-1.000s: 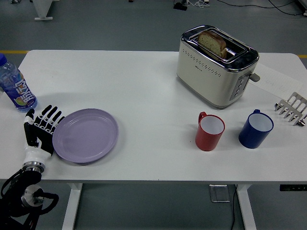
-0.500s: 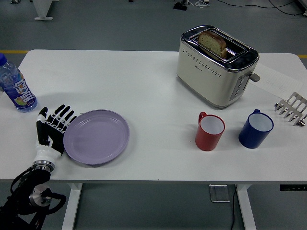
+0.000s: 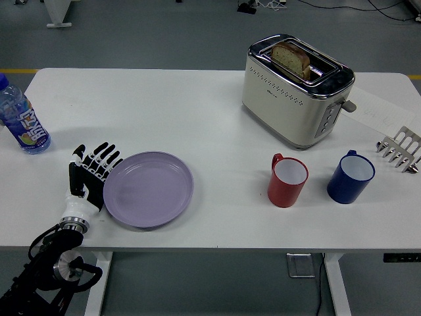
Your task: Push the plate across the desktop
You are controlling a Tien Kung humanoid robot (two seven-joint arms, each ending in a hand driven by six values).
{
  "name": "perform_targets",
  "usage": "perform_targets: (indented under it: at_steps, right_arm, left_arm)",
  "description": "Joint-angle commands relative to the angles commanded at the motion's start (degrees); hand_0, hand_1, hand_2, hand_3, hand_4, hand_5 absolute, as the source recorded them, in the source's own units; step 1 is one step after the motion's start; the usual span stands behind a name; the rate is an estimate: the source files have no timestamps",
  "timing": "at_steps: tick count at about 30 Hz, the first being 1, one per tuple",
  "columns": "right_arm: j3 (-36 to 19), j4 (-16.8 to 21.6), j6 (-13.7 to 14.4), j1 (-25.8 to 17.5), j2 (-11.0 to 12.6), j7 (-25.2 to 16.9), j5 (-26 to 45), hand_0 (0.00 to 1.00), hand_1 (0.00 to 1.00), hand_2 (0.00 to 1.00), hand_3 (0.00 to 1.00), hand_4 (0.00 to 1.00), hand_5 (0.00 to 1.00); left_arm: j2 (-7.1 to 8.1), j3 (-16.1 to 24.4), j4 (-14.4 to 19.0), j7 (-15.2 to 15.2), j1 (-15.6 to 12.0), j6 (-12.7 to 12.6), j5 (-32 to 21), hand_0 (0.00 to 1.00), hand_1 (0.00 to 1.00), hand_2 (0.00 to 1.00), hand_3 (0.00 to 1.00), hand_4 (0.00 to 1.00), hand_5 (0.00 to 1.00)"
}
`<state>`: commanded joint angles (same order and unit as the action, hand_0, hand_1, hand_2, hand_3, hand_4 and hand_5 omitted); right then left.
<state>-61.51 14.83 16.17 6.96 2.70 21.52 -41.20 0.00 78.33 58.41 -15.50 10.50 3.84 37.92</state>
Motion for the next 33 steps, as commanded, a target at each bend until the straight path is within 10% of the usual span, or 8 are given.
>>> perform_targets:
  at_steps: [33]
  right_arm:
    - [-0.25,0.04,-0.25,0.46,0.11,0.20,-0.73,0.577,0.518,0.611,0.563,0.211,0.529]
  left_arm:
    - [0.00,-9.28,-0.43,-0.46,3.27,-0.07,-2.59,0.734,0.761,0.718,0.622,0.535,0.998]
